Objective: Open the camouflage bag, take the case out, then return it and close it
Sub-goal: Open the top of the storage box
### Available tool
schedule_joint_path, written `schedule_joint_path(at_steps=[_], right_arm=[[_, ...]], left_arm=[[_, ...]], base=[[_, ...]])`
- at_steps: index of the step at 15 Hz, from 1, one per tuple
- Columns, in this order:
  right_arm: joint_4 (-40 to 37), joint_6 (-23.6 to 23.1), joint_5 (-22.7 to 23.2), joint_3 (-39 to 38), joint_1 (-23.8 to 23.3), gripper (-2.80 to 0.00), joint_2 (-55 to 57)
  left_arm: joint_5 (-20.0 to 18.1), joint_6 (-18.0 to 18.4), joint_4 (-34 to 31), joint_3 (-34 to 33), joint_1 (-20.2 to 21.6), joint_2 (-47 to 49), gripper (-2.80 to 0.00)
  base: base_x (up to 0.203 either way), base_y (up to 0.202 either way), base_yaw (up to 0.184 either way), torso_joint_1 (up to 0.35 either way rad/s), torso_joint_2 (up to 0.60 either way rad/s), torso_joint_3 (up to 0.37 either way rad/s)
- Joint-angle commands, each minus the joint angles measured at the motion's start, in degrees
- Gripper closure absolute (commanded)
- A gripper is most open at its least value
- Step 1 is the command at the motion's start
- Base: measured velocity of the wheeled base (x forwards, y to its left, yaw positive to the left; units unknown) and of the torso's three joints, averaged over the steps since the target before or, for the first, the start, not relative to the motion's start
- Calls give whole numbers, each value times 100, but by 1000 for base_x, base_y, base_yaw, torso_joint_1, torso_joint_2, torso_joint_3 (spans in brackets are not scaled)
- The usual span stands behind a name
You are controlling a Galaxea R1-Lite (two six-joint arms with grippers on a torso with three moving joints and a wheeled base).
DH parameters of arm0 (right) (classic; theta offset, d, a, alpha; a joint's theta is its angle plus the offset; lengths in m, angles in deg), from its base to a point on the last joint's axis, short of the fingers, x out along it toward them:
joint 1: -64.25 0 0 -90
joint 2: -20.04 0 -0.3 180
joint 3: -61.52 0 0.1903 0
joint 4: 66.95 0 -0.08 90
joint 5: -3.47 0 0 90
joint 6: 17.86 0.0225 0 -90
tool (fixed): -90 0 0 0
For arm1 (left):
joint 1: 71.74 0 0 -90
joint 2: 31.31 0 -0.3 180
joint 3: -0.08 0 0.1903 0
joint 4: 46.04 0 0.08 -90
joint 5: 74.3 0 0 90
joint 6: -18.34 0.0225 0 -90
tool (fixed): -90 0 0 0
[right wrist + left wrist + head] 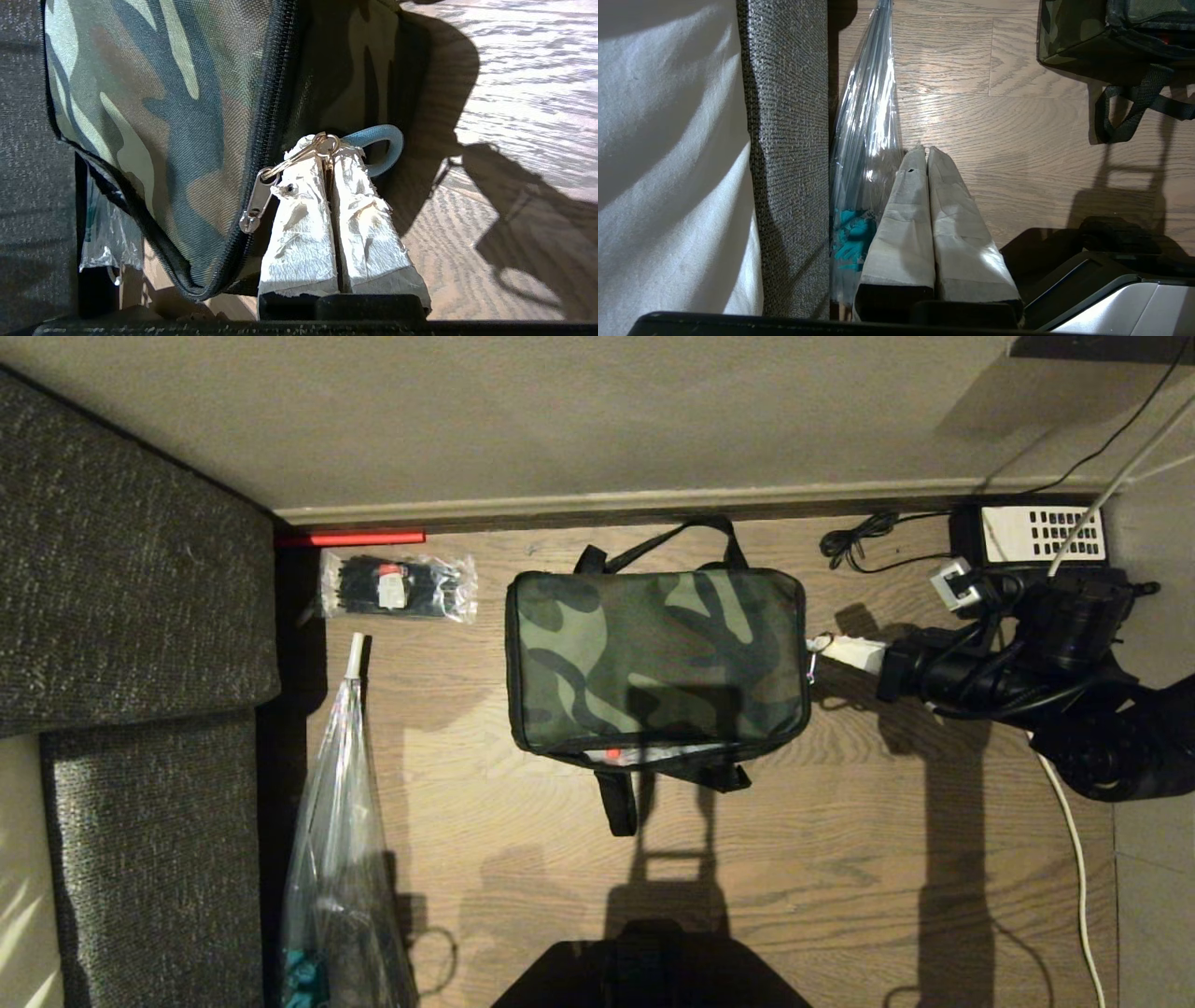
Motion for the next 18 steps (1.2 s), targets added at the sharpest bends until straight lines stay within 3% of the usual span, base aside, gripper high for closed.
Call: schedule_joint_path(at_steps=[1, 6, 18], right_arm=[[32, 11, 42, -80, 11, 0, -58], [171, -17, 247, -315, 28, 0, -119], [191, 99, 191, 175, 20, 0, -49]], left_arm=[[4, -4, -2, -18, 2, -2, 0], [4, -4, -2, -18, 2, -2, 0], [4, -4, -2, -18, 2, -2, 0]], base=[[0, 0, 0, 0, 0, 0], [0, 0, 0, 0, 0, 0], [0, 0, 0, 0, 0, 0]])
